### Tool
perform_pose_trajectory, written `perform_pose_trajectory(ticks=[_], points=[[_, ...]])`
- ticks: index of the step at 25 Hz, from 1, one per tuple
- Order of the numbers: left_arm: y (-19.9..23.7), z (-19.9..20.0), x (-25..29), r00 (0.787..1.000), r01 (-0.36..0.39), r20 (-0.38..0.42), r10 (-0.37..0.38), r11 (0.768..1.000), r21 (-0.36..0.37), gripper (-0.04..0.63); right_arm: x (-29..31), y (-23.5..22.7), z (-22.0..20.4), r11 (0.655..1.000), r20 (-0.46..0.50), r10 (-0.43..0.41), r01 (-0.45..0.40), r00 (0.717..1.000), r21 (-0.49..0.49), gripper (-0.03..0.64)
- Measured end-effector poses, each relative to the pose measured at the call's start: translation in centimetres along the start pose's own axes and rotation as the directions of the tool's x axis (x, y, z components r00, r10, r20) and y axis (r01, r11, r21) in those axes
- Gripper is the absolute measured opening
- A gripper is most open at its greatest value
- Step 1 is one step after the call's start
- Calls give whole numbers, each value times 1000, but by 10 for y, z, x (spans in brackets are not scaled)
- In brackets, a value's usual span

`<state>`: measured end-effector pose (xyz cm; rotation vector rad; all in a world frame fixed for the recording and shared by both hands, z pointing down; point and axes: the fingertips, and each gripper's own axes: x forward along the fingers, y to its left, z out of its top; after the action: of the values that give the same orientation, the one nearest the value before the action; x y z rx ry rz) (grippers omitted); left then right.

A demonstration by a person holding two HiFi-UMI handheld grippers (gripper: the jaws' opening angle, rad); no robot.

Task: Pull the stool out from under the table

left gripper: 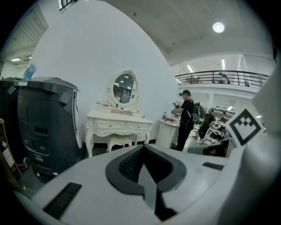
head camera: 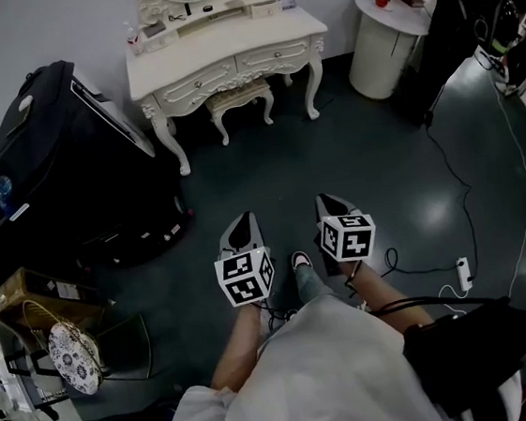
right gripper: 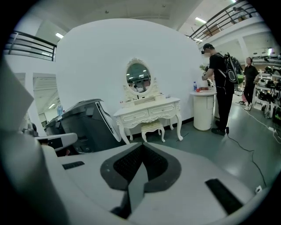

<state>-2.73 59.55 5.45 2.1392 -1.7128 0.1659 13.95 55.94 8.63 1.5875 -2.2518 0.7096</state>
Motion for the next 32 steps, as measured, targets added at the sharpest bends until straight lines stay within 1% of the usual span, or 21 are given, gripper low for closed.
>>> perform_pose_trajectory(ticks=[5, 14, 27, 32], points=[[15, 20, 29, 1000, -21, 12, 21, 1000, 1, 8, 35, 0, 27, 1000, -3, 23, -23, 1000, -11, 0], [39, 49, 90, 998, -66, 18, 66, 997, -28, 8, 101, -10, 78, 997, -15, 66, -67, 998, -45, 0], [47, 90, 182, 995, -98, 32, 99, 995, -27, 8, 175, -51, 133, 993, -25, 94, -96, 995, -62, 0], [40, 93, 209, 995, -97, 11, 97, 995, 6, 8, 194, -74, 147, 994, -21, 91, -92, 996, -55, 0]])
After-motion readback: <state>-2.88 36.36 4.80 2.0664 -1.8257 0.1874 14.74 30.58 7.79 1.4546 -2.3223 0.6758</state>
